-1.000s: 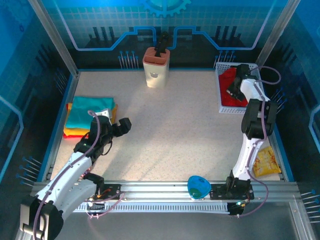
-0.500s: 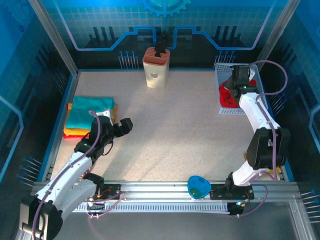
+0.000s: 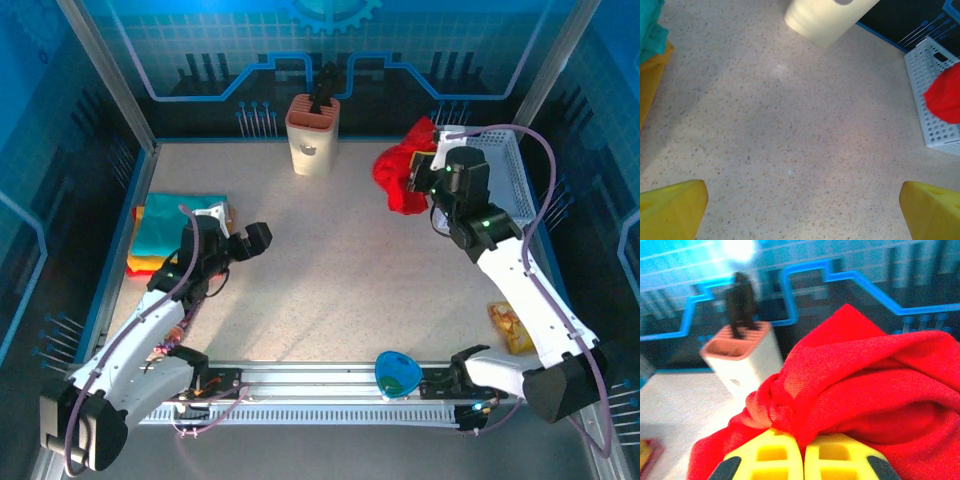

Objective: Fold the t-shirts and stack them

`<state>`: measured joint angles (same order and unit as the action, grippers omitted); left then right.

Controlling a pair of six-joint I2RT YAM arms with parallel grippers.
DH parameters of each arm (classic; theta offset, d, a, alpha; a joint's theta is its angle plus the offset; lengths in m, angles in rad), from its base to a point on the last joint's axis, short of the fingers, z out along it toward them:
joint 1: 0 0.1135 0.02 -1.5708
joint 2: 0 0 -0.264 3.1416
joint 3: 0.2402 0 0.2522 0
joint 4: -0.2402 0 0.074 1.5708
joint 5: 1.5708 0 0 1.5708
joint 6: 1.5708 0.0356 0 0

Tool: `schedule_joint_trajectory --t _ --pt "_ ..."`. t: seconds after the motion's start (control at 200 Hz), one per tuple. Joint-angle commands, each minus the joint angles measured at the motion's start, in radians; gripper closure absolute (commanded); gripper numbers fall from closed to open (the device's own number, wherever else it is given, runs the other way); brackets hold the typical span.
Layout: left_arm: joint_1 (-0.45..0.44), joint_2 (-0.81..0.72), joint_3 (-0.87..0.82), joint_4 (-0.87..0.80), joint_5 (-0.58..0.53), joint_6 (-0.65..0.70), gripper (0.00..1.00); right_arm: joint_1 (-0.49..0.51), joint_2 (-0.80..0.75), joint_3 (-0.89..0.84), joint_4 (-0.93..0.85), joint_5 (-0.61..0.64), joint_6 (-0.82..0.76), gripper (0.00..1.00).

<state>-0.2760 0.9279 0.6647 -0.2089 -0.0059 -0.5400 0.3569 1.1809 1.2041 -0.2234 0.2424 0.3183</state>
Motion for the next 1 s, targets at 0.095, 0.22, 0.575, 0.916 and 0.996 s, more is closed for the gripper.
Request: schedule_joint_trajectory --t 0.095,0.22,0.575,0.916,0.996 --pt "0.004 0.02 0.062 -0.074 0.02 0.029 0.01 0.115 0.089 0.081 0.024 -0.312 -0.044 0.98" --pt "0.004 0.003 0.066 -0.112 0.0 0.036 0.01 0.131 0.117 0.085 0.04 -0.424 0.054 0.97" --pt "0.005 -0.028 0.029 -0.14 -0.025 0.074 0.01 0.088 0.049 -0.181 -0.193 -0.323 0.168 0.36" --pt "-0.022 0.091 0.052 -0.123 0.076 0.078 0.08 -0.109 0.098 -0.319 -0.126 -0.174 0.286 0.0" --pt "-0.037 0.104 0.042 -0.115 0.075 0.068 0.12 -0.147 0.185 -0.319 -0.084 -0.201 0.302 0.0"
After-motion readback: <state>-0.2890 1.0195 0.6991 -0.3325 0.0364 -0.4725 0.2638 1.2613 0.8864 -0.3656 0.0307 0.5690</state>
